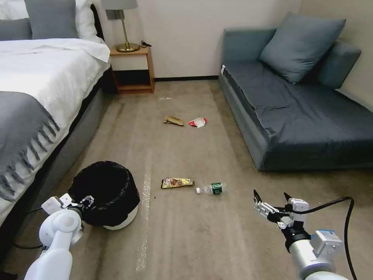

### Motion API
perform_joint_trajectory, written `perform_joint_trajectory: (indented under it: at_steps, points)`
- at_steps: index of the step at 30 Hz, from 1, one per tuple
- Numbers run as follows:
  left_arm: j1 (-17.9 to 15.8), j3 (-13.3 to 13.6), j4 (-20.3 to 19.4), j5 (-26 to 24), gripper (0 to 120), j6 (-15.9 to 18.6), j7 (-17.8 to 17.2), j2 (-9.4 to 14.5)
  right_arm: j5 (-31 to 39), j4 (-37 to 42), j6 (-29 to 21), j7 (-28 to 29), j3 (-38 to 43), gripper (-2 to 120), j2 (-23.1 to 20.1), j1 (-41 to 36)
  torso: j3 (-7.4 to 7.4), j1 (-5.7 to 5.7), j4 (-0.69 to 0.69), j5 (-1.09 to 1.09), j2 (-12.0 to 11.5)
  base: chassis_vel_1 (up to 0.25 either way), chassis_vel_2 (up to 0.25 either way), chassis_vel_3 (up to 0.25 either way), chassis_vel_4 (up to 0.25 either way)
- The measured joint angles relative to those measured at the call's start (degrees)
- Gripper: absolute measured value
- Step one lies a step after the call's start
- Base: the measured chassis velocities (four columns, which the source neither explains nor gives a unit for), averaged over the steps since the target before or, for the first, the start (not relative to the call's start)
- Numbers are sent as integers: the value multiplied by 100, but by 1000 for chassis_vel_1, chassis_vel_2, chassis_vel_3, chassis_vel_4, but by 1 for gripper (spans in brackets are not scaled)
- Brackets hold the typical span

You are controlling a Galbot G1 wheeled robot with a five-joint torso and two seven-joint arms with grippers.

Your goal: Pick up the trash bin, then pick up the garbage on the floor and place it into the trash bin.

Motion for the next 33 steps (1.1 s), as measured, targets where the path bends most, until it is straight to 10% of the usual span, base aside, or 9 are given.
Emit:
perform_joint_trajectory:
  at_steps: [11,21,33]
  points:
    - [225,-60,-19,235,11,-380,352,-2,-151,11,77,1,-65,100,110,-108,3,0,-1,-15,-1,0,0,0,0]
    - [462,-107,-346,548,5,-572,528,-65,-150,42,163,-4,-95,100,117,-151,8,1,-5,-31,-4,0,0,0,0]
    - [1005,-116,-1029,2980,3,-1748,1118,-238,21,55,382,-192,-143,100,78,-135,5,1,-3,-16,-5,0,0,0,0]
